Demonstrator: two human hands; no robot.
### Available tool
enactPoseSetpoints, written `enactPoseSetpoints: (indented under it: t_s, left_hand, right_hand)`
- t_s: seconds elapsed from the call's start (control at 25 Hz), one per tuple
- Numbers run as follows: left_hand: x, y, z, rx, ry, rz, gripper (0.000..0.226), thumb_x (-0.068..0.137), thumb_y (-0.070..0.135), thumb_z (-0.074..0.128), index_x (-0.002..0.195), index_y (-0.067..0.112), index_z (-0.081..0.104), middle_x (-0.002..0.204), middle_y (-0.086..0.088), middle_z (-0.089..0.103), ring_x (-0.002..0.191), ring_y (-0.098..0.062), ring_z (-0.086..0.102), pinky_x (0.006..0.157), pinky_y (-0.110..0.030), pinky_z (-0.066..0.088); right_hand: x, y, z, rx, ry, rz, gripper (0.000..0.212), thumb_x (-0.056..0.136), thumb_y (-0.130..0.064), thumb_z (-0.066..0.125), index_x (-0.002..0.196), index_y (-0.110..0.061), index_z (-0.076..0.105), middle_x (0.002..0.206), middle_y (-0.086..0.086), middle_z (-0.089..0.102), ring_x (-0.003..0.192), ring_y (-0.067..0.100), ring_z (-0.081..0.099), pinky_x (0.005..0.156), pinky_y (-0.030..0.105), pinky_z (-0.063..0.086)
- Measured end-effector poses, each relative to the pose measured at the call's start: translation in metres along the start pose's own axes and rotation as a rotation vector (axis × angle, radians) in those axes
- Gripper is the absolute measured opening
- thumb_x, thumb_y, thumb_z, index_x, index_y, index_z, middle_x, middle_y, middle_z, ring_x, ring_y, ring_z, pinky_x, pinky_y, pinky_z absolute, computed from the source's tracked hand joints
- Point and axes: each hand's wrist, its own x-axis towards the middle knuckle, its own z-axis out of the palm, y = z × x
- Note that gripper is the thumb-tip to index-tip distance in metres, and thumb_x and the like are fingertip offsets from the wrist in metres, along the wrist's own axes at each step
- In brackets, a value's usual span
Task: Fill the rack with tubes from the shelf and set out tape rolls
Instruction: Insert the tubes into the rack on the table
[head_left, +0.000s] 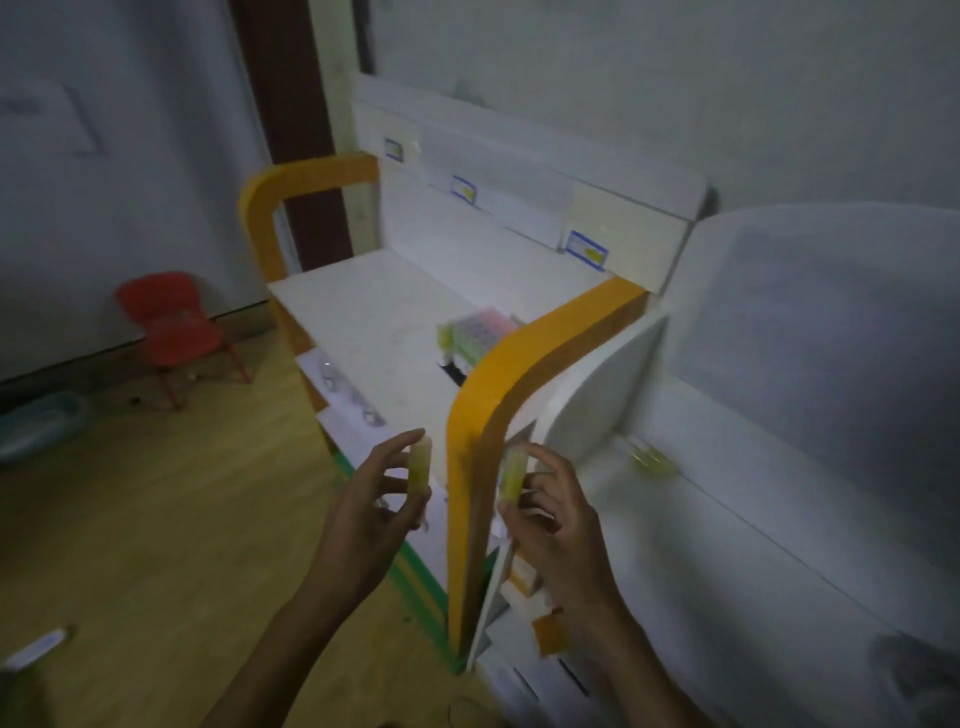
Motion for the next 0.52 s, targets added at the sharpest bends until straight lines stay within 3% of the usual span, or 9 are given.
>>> enactPoseSetpoints:
  t_s: [0.12,0.2,0.32,0.52]
  left_hand:
    - [0.014,-0.023,-0.041,0.043,0.053,-0.031,0.051,0.089,0.013,0.067,0.133,0.034,0.05,0.12,0.006,0.059,0.089,-0.009,0.067,0.057,-0.037,0.058]
    - [0.028,-0.037,-0.07,0.05,0.082,-0.025,0.054,0.088,0.008,0.067,0.131,0.037,0.05,0.117,0.017,0.058,0.087,-0.008,0.066,0.055,-0.036,0.058]
    - [0.056,-0.061,-0.114,0.058,0.084,-0.006,0.055,0.088,0.005,0.067,0.13,0.036,0.051,0.114,0.028,0.057,0.086,-0.007,0.066,0.054,-0.032,0.058]
    - [0.112,-0.102,-0.173,0.03,-0.006,0.033,0.053,0.087,0.003,0.067,0.123,0.039,0.053,0.109,0.023,0.061,0.087,-0.005,0.065,0.056,-0.022,0.055]
  right_hand:
    - [0.023,-0.003,0.054,-0.014,-0.124,-0.04,0.05,0.09,-0.018,0.067,0.13,-0.042,0.048,0.107,-0.009,0.066,0.096,0.01,0.065,0.075,0.026,0.055]
    - [0.041,-0.003,0.092,-0.029,-0.143,-0.077,0.048,0.09,-0.016,0.066,0.128,-0.041,0.049,0.105,-0.004,0.065,0.092,0.012,0.065,0.072,0.027,0.056]
    - [0.072,-0.002,0.142,-0.073,-0.132,-0.079,0.048,0.091,-0.02,0.065,0.127,-0.045,0.047,0.103,-0.009,0.065,0.09,0.008,0.065,0.072,0.023,0.055]
    - [0.121,0.008,0.193,-0.117,0.047,0.003,0.047,0.09,-0.022,0.066,0.127,-0.046,0.047,0.099,-0.006,0.068,0.089,0.008,0.065,0.076,0.026,0.055]
